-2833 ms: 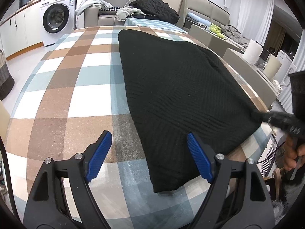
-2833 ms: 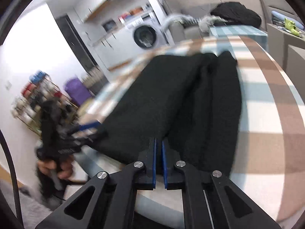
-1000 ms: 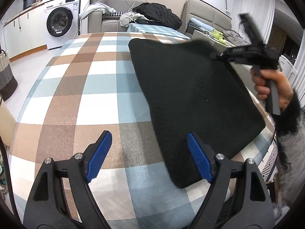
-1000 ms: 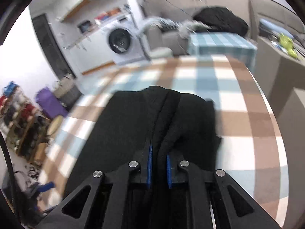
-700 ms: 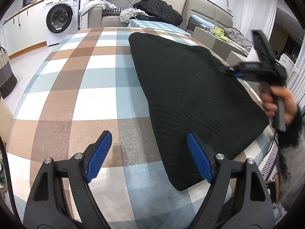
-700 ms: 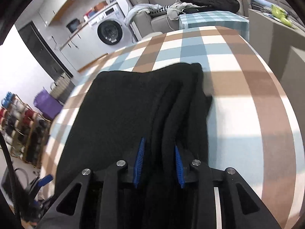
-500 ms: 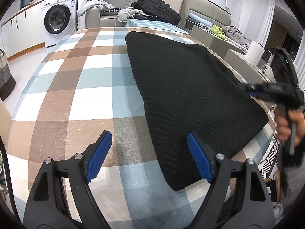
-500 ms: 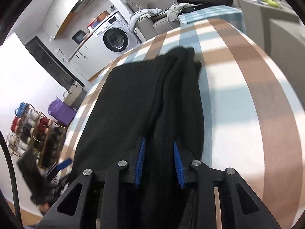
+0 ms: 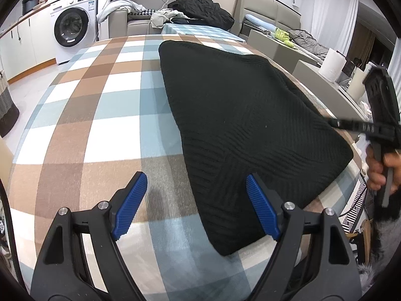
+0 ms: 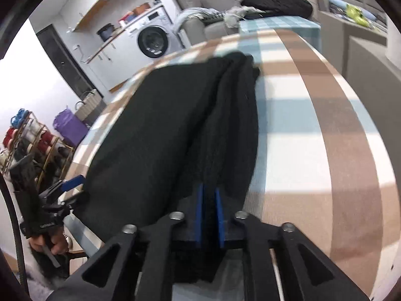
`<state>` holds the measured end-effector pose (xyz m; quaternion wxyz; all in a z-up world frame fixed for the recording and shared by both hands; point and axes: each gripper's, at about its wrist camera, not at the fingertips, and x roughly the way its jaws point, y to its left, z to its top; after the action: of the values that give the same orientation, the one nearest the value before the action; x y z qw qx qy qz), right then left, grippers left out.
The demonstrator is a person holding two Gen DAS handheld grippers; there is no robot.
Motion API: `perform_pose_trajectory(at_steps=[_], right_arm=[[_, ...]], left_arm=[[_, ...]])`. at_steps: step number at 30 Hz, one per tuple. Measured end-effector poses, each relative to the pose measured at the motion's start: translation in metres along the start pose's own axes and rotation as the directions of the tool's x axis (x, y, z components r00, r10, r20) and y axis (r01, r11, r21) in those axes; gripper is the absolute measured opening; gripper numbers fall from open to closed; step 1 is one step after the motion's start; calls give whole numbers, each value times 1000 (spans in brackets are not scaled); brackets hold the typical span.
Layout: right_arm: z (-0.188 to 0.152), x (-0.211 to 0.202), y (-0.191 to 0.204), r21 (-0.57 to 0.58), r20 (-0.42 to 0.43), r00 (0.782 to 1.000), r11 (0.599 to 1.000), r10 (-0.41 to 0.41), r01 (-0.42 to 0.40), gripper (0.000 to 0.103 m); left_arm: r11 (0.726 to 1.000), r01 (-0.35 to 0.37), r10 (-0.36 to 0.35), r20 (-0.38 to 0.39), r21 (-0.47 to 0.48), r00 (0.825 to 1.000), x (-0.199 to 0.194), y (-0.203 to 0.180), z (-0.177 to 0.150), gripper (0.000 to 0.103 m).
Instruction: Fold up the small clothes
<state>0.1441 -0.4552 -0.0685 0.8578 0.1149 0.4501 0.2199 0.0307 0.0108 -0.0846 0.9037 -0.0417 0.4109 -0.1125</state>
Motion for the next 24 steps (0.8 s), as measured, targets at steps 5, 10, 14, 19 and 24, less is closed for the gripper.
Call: perform_pose_trajectory(at_steps=[5,10,14,19,24], right_arm=[[57,14,-20,39,66,997,998,42,-44,32],[112,62,-41,119,31,999,992,43,-47,33],[130,83,-40,119,1,997,990,72,-71,33],[131,86,-21,-14,32,999,1000,-3,4,11],[143,43,-8,-32,148,988,999,36,-32,10]], left_arm=[[1000,-4,4,-5,2,1000,10,-2,15,79],[1000,-17,17,-8,3,1000,21,0,30,79],[1000,-13,13,-11,-17,1000,26,6,36,79],[1000,-11,11,-5,-13,1000,26,7,38,79],[1000,1,-1,15,18,1000,23,1,39,79]])
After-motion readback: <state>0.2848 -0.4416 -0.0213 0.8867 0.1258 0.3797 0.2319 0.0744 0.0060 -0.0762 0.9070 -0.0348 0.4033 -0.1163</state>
